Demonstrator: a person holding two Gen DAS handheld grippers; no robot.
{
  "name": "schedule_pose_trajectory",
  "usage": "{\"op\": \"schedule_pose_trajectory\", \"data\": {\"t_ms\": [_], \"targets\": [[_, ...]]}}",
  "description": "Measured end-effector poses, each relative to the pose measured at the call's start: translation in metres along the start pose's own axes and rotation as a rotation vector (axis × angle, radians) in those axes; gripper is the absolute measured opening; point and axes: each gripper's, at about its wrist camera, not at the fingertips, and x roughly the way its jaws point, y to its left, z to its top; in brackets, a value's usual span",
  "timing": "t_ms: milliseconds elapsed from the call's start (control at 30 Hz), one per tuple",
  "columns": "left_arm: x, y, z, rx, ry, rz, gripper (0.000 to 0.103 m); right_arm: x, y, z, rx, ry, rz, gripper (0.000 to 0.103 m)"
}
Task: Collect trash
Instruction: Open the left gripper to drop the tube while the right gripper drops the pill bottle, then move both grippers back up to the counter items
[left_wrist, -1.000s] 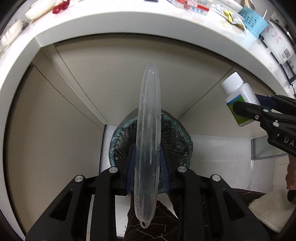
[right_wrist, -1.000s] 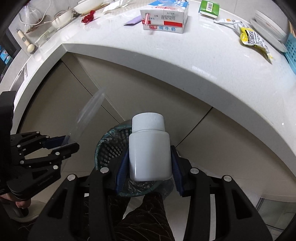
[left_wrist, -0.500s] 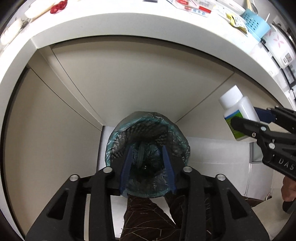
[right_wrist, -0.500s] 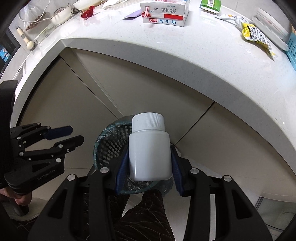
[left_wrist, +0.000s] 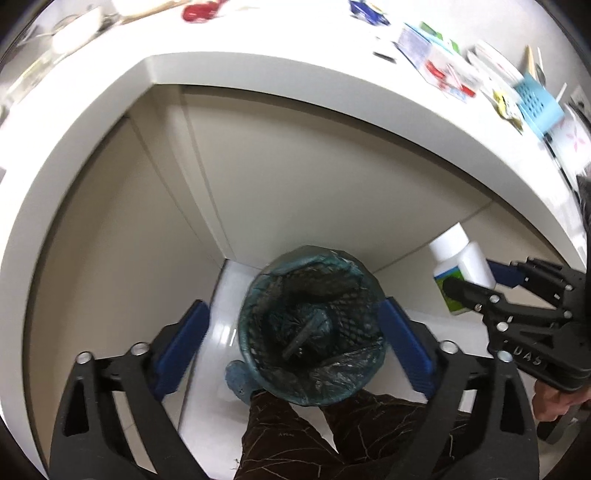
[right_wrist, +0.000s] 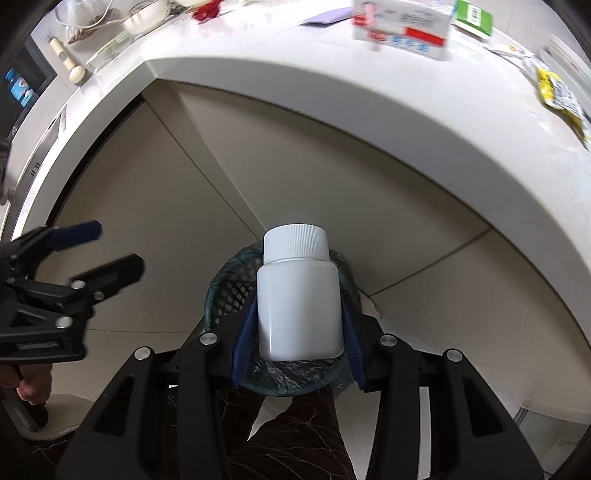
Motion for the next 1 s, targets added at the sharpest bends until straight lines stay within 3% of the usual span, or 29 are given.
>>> {"op": "schedule_pose_trajectory", "data": {"t_ms": [400, 467, 733, 867, 1000], "targets": [[-0.01, 0.028, -0.004, -0.027, 0.004, 0.036, 0.097, 0.025, 0.027, -0.001, -0.043, 0.039, 0.006, 0.041], [-0.01, 0.029, -0.004, -0.027, 0.003, 0.037, 0.097, 0.024, 0.028, 0.0, -0.045, 0.033, 0.003, 0.047], [-0.008, 0.024, 0.005, -0.018, 0.008, 0.025, 0.097, -0.002, 0.009, 0.003, 0.022, -0.019, -0.047, 0.085], [-0.014, 0.019, 0.012, -0.009, -0.009, 0.009, 0.097, -0.025, -0.014, 0.01, 0.065, -0.069, -0.079, 0.094], [-0.026, 0.012, 0.026, -0.011, -0.026, -0.02, 0.097, -0.05, -0.03, 0.021, 0.114, -0.111, -0.112, 0.095]]}}
